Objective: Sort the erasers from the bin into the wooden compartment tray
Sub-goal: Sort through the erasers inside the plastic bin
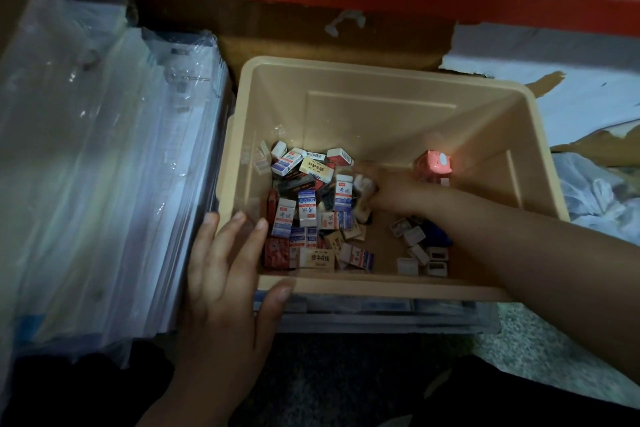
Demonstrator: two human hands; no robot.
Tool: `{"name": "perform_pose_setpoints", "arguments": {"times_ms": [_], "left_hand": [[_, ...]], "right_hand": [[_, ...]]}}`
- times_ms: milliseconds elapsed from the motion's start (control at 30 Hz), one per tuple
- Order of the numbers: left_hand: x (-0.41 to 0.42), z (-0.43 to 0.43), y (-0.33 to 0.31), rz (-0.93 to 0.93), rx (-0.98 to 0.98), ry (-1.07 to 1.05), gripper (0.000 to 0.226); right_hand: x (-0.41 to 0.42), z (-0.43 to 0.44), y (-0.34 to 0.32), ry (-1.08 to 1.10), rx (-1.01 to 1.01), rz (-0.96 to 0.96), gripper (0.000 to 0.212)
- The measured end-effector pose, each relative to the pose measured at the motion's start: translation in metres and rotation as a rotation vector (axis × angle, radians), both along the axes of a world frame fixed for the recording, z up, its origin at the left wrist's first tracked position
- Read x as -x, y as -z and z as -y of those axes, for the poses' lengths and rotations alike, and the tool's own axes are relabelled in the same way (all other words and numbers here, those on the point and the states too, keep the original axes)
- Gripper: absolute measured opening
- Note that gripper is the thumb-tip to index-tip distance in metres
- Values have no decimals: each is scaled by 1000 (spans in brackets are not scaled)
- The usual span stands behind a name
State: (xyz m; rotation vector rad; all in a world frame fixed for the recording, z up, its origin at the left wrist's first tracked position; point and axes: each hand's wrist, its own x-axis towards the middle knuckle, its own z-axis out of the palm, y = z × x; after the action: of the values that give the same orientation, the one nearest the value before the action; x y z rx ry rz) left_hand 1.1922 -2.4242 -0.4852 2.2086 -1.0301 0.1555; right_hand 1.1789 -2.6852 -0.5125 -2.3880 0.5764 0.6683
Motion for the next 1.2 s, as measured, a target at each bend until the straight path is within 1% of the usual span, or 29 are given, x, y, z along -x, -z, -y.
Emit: {"name": "perform_pose_setpoints", "arguments": {"times_ms": [67,100,133,167,200,267,300,367,400,433,500,567,600,633,700,800,900,933,967,1000,1033,1100,1200], "left_hand": [[0,0,0,-4,-1,0,52],[0,0,0,-4,-3,2,52],[0,0,-1,-5,-6,5,52],[-1,0,-1,-6,-8,8,52],[-1,0,-1,-6,-10,8,52],[-1,0,-1,-7,-15,7,52],[0,0,-1,-10,-16,6,52],[0,0,-2,-17,-17,3,52],[0,0,-1,-18,-18,2,52],[0,0,-1,-19,-19,0,52],[0,0,-1,-20,-17,-3,52],[0,0,-1,-23,-13,0,52],[0,0,-1,-25,-9,1,52],[0,0,-1,-25,-5,2,51],[0,0,-1,-22,5,3,51],[0,0,0,-21,18,2,51],[1,0,-1,-19,18,-2,52],[1,0,-1,-22,19,1,52],[1,0,-2,-24,19,2,52],[1,0,-2,-22,16,3,52],[1,-1,-1,-19,14,2,52],[1,-1,0,-14,11,6,52],[1,0,2,-10,20,10,52]], "right_hand": [[4,-2,-3,72,-197,68,50],[6,-3,-6,169,-297,100,51],[6,-2,-7,271,-354,151,48],[6,0,-7,365,-351,202,44],[5,5,-6,436,-299,243,41],[4,14,0,538,-249,229,41],[4,16,2,561,-259,168,41],[4,14,7,548,-282,36,39],[2,10,7,542,-306,13,42],[1,5,6,548,-355,18,46],[-1,-1,4,603,-534,62,51],[1,2,4,729,-705,124,55],[2,6,3,783,-737,146,56],[2,10,1,834,-731,158,55],[1,16,-11,901,-717,129,46],[5,20,-32,917,-705,-55,20],[16,19,-34,919,-709,-173,20],[20,16,-30,902,-690,-196,31],[21,13,-26,900,-669,-212,49],[20,7,-22,892,-649,-233,62],[18,0,-22,860,-645,-250,67],[11,-11,-22,798,-666,-259,66],[2,-20,-19,779,-626,-225,67]]}}
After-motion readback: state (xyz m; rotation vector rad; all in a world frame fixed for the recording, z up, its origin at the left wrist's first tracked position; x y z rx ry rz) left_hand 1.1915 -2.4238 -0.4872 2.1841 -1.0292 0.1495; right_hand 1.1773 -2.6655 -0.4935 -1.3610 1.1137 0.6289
